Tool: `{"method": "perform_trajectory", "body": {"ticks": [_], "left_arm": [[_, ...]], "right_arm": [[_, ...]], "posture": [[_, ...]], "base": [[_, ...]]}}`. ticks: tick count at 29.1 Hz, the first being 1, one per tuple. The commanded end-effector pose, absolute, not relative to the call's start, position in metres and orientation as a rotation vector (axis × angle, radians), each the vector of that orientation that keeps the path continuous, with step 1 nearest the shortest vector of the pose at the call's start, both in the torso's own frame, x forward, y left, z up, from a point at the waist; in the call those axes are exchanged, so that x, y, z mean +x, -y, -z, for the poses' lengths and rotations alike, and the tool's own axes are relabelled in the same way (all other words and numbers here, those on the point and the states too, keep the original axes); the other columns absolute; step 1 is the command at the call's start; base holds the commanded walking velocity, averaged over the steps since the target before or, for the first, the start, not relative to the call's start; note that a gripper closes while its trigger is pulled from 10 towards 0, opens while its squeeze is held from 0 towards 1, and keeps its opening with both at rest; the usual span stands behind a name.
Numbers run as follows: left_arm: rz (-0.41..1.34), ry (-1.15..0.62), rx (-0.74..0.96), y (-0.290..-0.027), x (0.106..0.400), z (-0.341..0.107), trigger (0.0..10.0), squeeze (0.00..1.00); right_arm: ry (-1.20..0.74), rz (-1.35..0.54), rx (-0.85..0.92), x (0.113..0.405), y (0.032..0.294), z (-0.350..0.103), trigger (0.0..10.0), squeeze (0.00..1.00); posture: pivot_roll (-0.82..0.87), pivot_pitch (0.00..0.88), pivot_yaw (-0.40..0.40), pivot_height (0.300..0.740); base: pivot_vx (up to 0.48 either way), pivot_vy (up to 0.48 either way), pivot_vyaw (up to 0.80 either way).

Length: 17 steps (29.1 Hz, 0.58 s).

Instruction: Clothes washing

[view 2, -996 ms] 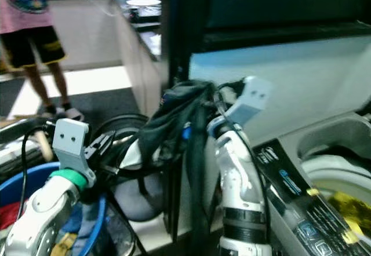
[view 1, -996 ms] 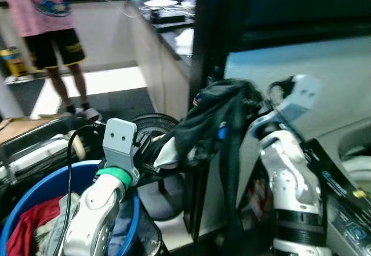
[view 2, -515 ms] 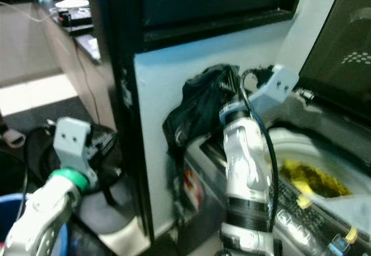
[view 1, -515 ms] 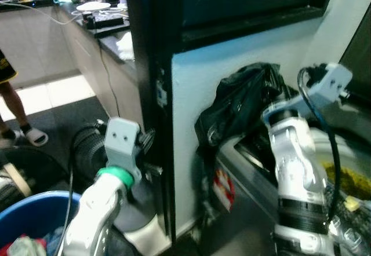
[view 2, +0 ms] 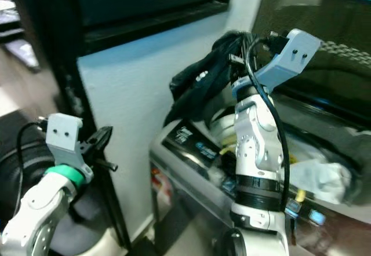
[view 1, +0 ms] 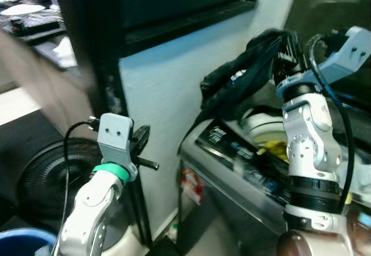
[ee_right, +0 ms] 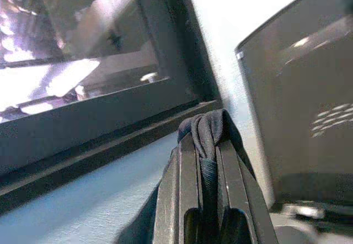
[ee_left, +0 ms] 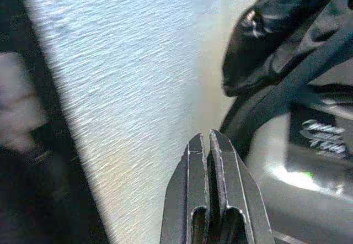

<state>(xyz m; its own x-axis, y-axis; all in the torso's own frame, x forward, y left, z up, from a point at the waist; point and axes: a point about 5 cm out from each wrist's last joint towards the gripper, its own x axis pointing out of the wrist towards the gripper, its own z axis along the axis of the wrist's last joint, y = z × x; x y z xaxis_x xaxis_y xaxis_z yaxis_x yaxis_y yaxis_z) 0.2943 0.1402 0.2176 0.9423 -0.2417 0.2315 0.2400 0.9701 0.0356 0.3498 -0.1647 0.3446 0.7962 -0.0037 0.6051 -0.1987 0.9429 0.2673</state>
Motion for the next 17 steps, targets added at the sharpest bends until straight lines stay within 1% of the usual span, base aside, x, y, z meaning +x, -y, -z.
{"method": "perform_trajectory", "body": {"ticks": [1, 2, 7, 8, 10, 14, 16, 17], "left_arm": [[0.234, 0.245, 0.017, -0.144, 0.294, -0.221, 10.0, 0.0], [0.234, 0.245, 0.017, -0.144, 0.294, -0.221, 10.0, 0.0], [0.213, 0.35, 0.122, -0.153, 0.293, -0.243, 10.0, 0.0], [0.213, 0.35, 0.122, -0.153, 0.293, -0.243, 10.0, 0.0], [0.166, 0.393, 0.139, -0.161, 0.293, -0.253, 10.0, 0.0], [0.149, 0.403, 0.142, -0.164, 0.293, -0.257, 10.0, 0.0], [0.123, 0.414, 0.141, -0.173, 0.293, -0.263, 10.0, 0.0], [0.123, 0.414, 0.141, -0.173, 0.293, -0.263, 10.0, 0.0]], "right_arm": [[0.583, -0.164, 0.254, 0.353, 0.152, -0.336, 10.0, 0.0], [0.583, -0.164, 0.254, 0.353, 0.152, -0.336, 10.0, 0.0], [0.434, -0.263, 0.141, 0.357, 0.134, -0.306, 10.0, 0.0], [0.434, -0.263, 0.141, 0.357, 0.134, -0.306, 10.0, 0.0], [0.382, -0.303, 0.079, 0.357, 0.129, -0.295, 10.0, 0.0], [0.367, -0.317, 0.056, 0.357, 0.128, -0.291, 10.0, 0.0], [0.327, -0.352, -0.003, 0.353, 0.126, -0.28, 10.0, 0.0], [0.327, -0.352, -0.003, 0.353, 0.126, -0.28, 10.0, 0.0]], "posture": [[0.02, 0.013, 0.046, 0.74], [0.02, 0.013, 0.046, 0.74], [0.03, 0.014, 0.043, 0.74], [0.03, 0.014, 0.043, 0.74], [0.02, 0.012, 0.042, 0.74], [0.02, 0.012, 0.042, 0.74], [0.02, 0.014, 0.035, 0.74], [0.02, 0.014, 0.035, 0.74]], "base": [[0.0, 0.0, -0.8], [0.0, 0.0, -0.8], [0.0, 0.0, -0.8], [0.0, 0.0, -0.8], [0.0, 0.0, -0.8], [0.0, 0.0, -0.8], [0.0, 0.0, -0.8], [0.0, 0.0, -0.8]]}}
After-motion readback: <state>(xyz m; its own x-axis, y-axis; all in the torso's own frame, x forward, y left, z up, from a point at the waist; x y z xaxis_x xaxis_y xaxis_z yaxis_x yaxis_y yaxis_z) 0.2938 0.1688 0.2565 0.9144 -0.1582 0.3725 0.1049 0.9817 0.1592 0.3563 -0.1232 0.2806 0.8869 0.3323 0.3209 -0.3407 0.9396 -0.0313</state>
